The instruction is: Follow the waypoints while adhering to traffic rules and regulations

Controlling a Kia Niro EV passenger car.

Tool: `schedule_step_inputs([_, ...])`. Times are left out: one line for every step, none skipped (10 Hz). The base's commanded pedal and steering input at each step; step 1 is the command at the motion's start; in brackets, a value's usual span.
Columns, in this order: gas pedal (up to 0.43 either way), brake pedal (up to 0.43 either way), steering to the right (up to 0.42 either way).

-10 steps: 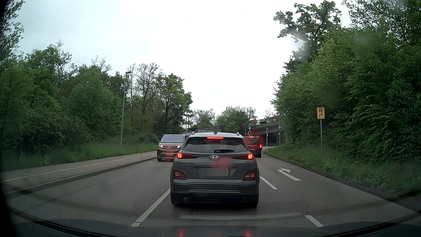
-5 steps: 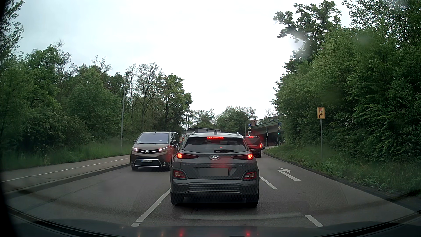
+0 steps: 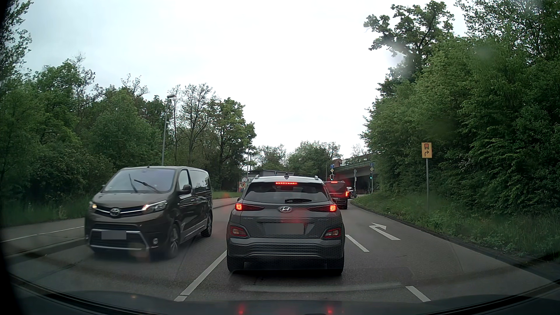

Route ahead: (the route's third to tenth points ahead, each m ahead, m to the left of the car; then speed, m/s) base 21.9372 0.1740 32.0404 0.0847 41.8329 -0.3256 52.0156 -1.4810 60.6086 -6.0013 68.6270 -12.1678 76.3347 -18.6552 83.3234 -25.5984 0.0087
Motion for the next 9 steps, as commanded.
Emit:
schedule_step_inputs([0.0,0.28,-0.006])
schedule_step_inputs([0.0,0.28,-0.006])
schedule_step_inputs([0.0,0.28,-0.006])
schedule_step_inputs([0.0,0.28,-0.007])
schedule_step_inputs([0.0,0.28,-0.006])
schedule_step_inputs([0.0,0.28,-0.006])
schedule_step_inputs([0.0,0.28,-0.007])
schedule_step_inputs([0.0,0.28,-0.007])
schedule_step_inputs([0.0,0.28,-0.006])
